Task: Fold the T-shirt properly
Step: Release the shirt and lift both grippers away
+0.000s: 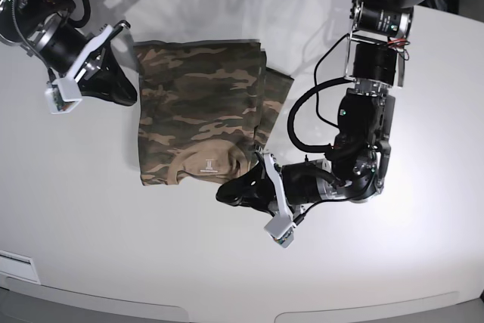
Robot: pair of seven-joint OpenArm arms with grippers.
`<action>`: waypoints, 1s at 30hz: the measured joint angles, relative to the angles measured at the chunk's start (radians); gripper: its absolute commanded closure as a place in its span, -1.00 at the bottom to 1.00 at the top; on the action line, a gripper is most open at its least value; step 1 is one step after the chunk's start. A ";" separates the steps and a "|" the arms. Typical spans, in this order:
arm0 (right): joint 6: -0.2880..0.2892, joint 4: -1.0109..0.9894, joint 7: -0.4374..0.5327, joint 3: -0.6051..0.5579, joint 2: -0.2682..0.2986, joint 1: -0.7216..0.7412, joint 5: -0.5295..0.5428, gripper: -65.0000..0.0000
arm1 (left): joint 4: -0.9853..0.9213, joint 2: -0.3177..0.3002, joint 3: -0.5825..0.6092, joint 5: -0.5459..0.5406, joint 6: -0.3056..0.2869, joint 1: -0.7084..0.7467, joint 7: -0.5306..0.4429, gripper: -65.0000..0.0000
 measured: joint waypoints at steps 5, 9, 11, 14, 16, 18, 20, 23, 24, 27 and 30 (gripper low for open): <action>0.001 0.093 -0.030 0.134 0.000 -0.010 0.125 1.00 | 0.003 -0.016 -0.054 -0.449 -0.018 0.024 0.229 1.00; 0.000 0.091 -0.068 0.201 0.000 -0.066 0.179 1.00 | 0.034 -0.051 -0.054 -0.497 -0.017 0.084 0.344 1.00; 0.000 0.091 -0.084 0.227 -0.001 -0.101 0.198 1.00 | 0.080 -0.066 -0.054 -0.509 -0.017 0.135 0.336 1.00; 0.002 0.091 -0.140 0.273 -0.003 -0.150 0.267 1.00 | 0.171 -0.110 -0.053 -0.512 -0.017 0.203 0.330 1.00; 0.003 0.091 -0.171 0.307 -0.003 -0.186 0.288 1.00 | 0.249 -0.153 -0.054 -0.513 -0.017 0.264 0.328 1.00; 0.003 0.091 -0.177 0.348 -0.005 -0.229 0.309 1.00 | 0.338 -0.197 -0.054 -0.510 -0.018 0.341 0.332 1.00; 0.003 0.091 -0.205 0.393 -0.008 -0.267 0.309 1.00 | 0.439 -0.237 -0.053 -0.508 -0.018 0.423 0.338 1.00; 0.003 0.091 -0.259 0.452 -0.005 -0.314 0.306 1.00 | 0.576 -0.296 -0.054 -0.515 -0.018 0.536 0.328 1.00; 0.003 0.091 -0.260 0.465 -0.003 -0.333 0.306 1.00 | 0.613 -0.315 -0.055 -0.516 -0.018 0.577 0.327 1.00; 0.003 0.092 -0.296 0.491 -0.005 -0.385 0.306 1.00 | 0.709 -0.362 -0.071 -0.513 -0.018 0.718 0.338 1.00; 0.003 0.092 -0.293 0.496 -0.005 -0.422 0.316 1.00 | 0.804 -0.383 -0.117 -0.516 -0.018 0.845 0.332 1.00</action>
